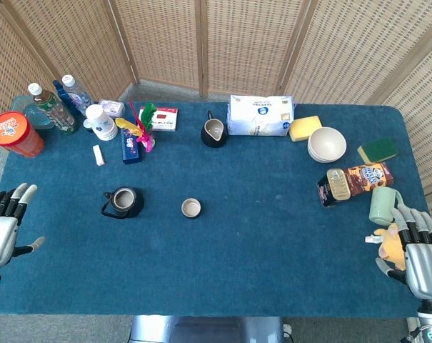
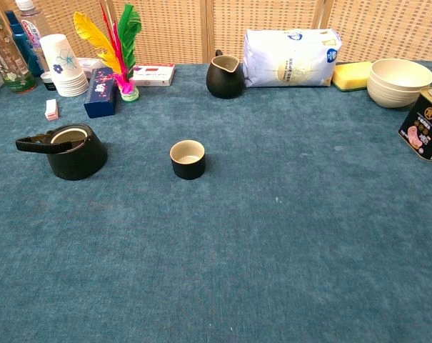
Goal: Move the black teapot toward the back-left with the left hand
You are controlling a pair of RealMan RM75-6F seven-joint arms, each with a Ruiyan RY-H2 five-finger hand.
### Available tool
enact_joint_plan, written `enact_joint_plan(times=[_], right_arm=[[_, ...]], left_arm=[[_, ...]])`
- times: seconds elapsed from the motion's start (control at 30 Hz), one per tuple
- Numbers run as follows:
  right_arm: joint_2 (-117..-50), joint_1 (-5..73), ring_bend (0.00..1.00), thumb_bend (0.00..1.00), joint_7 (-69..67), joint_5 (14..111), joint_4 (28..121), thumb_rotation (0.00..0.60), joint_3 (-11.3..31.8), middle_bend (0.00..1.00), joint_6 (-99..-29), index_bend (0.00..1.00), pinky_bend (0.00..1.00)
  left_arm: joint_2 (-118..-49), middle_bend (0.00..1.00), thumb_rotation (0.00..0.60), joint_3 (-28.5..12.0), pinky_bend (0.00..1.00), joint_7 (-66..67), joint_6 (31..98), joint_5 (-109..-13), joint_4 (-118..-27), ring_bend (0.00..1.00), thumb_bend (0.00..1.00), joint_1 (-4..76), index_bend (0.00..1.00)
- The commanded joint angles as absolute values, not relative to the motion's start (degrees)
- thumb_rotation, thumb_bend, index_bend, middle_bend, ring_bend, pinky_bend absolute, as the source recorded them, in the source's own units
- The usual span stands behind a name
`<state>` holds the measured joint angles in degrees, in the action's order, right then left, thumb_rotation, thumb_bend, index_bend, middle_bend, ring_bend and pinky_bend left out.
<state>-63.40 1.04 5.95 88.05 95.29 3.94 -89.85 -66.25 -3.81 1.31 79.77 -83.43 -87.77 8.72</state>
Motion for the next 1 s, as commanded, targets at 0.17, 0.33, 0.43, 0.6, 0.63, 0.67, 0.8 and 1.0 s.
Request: enact_joint_plan(times=[0.17,0.33,0.43,0.6,0.63,0.67,0.8,1.0], right_arm=[[-63.4,1.0,0.0,0.0,5.9,88.0,95.3,0.6,3.9,0.0,-89.8,0.0,0.0],[-63.4,1.1,0.0,0.0,6.0,88.1,95.4,0.6,3.9,0.0,-89.7,0.0,0.0],[-63.3,1.0,0.0,0.0,5.8,88.0,95.4,0.6,4.0,0.0,-89.8,0.0,0.0],[-63.1,1.0,0.0,0.0,5.4,87.7,95.5,0.6,4.1,0.0,-89.8,0.0,0.0],[-63.1,1.0,0.0,0.0,5.4,87.6,95.5,0.6,4.1,0.0,-89.8,0.0,0.0],[-63.1,1.0,0.0,0.0,5.4,87.6,95.5,0.6,4.1,0.0,-89.8,0.0,0.0],[-63.1,1.1,0.0,0.0,5.6,87.5,95.4,0.6,4.1,0.0,-89.7,0.0,0.0],[-63.2,1.1,0.0,0.0,5.7,87.2,95.4,0.6,4.3,0.0,-89.6,0.0,0.0]], left_arm=[[-65.9,0.0,0.6,-3.6,0.0,0.6,79.2,-83.1,-87.9,0.0,0.02,8.9,0.0],[-65.6,0.0,0.6,-3.1,0.0,0.8,78.3,-83.1,-88.1,0.0,0.02,9.1,0.0],[-64.7,0.0,0.6,-1.8,0.0,0.3,75.8,-84.2,-88.5,0.0,0.03,9.9,0.0],[-63.7,0.0,0.6,0.0,0.0,-1.5,69.5,-84.7,-88.4,0.0,0.03,12.4,0.0],[-63.8,0.0,0.6,0.1,0.0,-1.7,68.1,-84.4,-88.3,0.0,0.03,13.0,0.0],[-63.9,0.0,0.6,0.2,0.0,-1.6,67.0,-84.2,-88.1,0.0,0.03,13.5,0.0],[-64.5,0.0,0.6,0.1,0.0,0.0,61.4,-82.3,-87.5,0.0,0.03,16.2,0.0],[-64.7,0.0,0.6,-1.3,0.0,3.3,54.7,-78.8,-88.8,0.0,0.03,20.5,0.0]])
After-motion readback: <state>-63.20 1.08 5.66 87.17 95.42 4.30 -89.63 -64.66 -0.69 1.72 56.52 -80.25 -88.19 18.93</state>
